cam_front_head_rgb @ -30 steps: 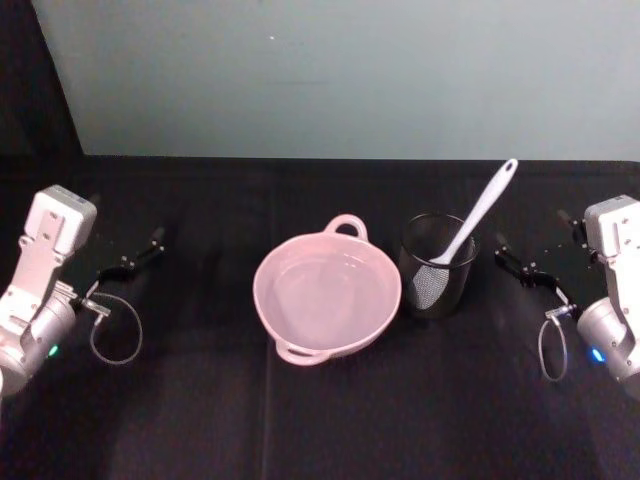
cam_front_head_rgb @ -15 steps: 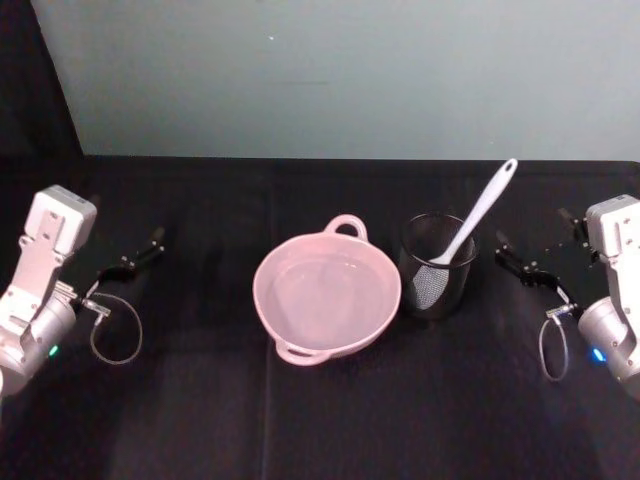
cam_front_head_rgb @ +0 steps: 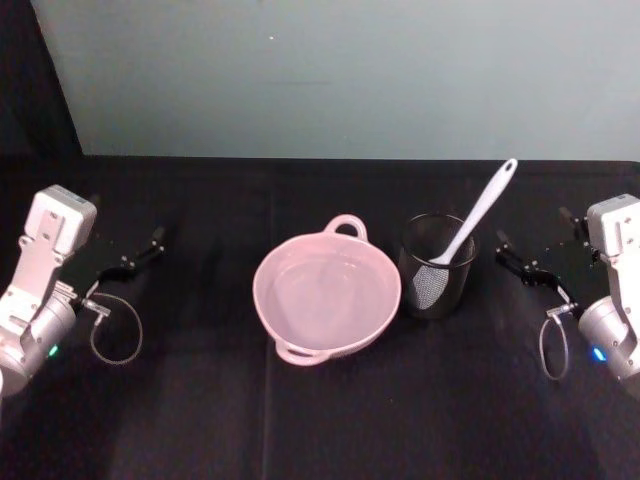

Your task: Use the one hand to pick up the spoon and stir the clear water in the bowl.

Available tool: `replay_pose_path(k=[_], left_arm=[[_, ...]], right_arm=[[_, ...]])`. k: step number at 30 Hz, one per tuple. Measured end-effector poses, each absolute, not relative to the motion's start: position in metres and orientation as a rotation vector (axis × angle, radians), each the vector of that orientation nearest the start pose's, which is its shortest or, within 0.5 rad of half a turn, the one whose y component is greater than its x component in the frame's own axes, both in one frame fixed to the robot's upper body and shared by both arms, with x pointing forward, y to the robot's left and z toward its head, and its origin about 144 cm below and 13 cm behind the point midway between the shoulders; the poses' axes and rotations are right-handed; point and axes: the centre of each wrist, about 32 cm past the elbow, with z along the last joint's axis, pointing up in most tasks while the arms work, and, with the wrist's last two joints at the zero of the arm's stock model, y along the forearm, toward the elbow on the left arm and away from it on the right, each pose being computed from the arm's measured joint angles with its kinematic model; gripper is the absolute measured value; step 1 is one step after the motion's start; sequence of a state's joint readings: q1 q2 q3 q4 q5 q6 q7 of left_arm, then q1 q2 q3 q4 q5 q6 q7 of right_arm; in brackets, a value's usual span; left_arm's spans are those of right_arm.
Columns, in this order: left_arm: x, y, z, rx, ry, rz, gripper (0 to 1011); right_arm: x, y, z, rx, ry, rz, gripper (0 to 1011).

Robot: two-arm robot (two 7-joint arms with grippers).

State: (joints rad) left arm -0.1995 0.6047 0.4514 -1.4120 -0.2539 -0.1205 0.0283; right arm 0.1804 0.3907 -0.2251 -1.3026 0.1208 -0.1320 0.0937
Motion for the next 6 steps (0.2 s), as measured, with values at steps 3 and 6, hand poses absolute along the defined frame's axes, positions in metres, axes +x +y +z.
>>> replay_pose_path(k=[3,6], left_arm=[[0.4886,0.3097,1.1398,0.304,-0.285,1.248,1011],[0.4886,0.3097,1.1398,0.304,-0.285,1.248,1011]], right_arm=[[0.501,-0.3079,1.1226,-0.243,-0.212,-1.324,1003],[0.501,-0.3079,1.1226,-0.243,-0.212,-1.324,1002]])
